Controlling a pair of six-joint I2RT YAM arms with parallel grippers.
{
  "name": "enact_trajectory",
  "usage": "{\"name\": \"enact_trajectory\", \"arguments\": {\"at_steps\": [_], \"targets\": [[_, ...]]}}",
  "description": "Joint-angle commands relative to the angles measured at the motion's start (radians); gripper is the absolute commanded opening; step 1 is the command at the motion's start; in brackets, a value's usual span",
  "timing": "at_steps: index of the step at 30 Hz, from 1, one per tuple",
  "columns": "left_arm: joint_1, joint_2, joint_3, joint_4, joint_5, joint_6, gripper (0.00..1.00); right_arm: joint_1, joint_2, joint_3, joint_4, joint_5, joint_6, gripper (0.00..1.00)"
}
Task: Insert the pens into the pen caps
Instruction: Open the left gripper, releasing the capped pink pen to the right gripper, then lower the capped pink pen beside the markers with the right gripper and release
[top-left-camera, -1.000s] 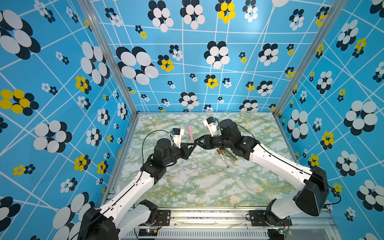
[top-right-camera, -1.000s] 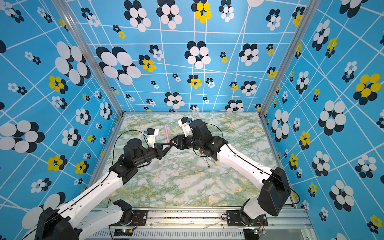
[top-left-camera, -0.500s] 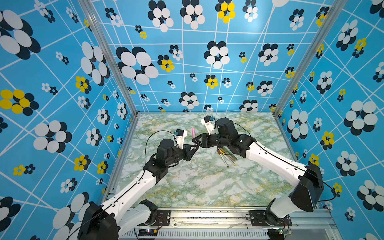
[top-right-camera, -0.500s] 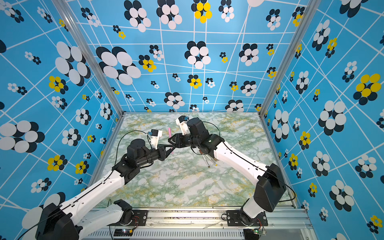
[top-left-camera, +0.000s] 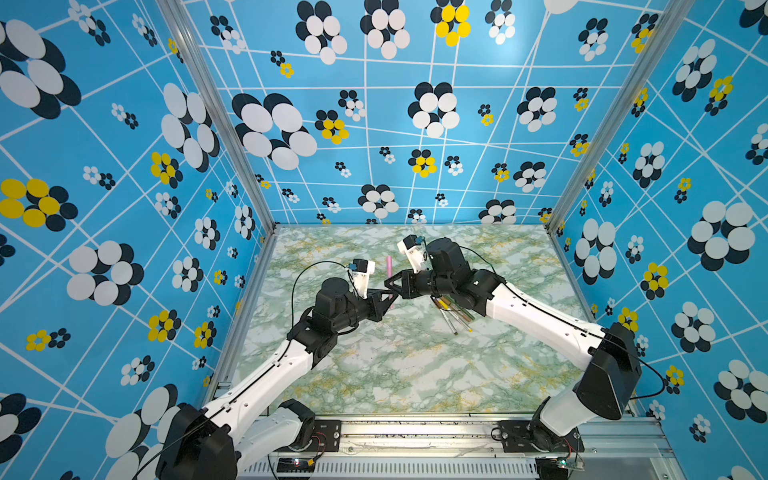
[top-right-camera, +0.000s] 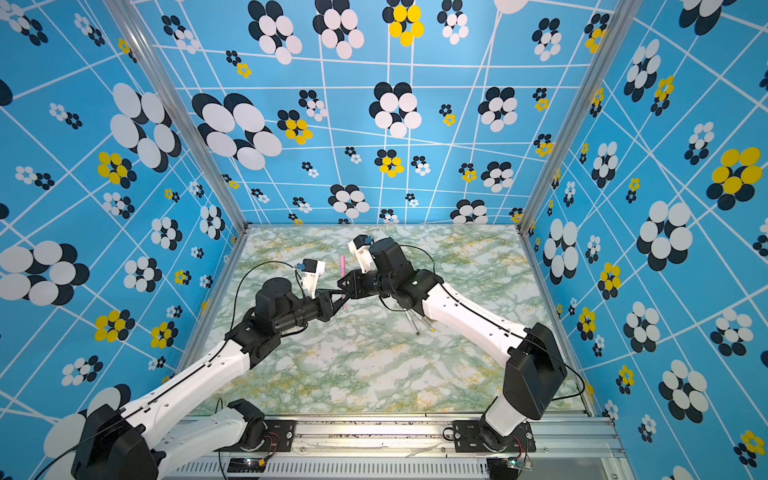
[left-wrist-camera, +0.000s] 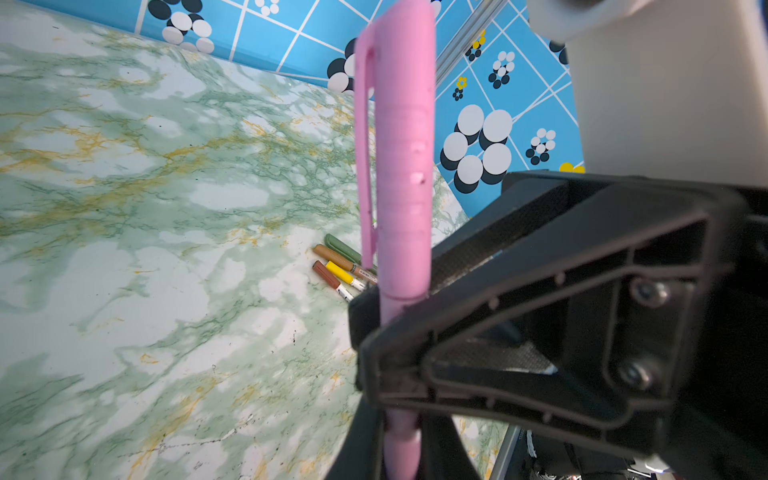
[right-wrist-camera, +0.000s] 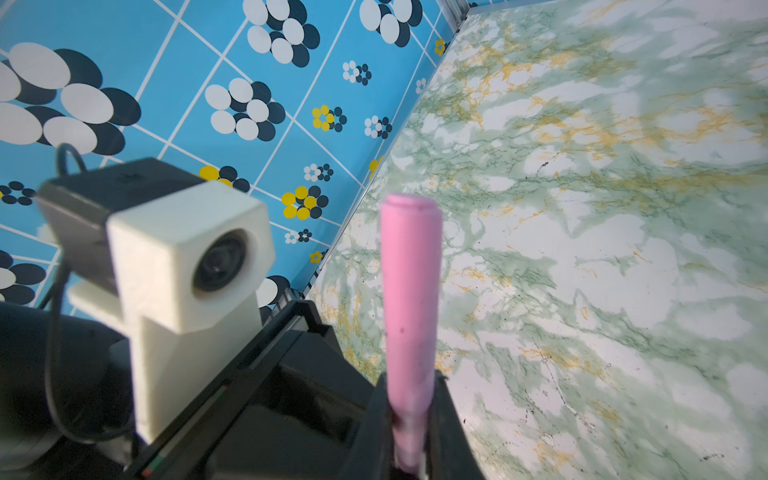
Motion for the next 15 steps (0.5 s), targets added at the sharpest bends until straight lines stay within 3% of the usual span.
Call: {"name": "enact_trajectory", "arguments": {"at_steps": [1,6,15], "targets": [[-0.007,-0.008,0.025,0.031,-0.012,-0.005,0.17,0.003,0.010,0.052,-0.087,0.099,0.011,0.05],[-0.010,-0.083,-0.023,-0.024,0.019,0.035,0.50,-0.023,0.009,0.061,-0.192,0.191,0.045,0.03],[-0.004,-0.296,-0.136,-0.174,-0.062,0.116,0.68,-0.063,0.042,0.031,-0.371,0.203,0.006,0.03]]}}
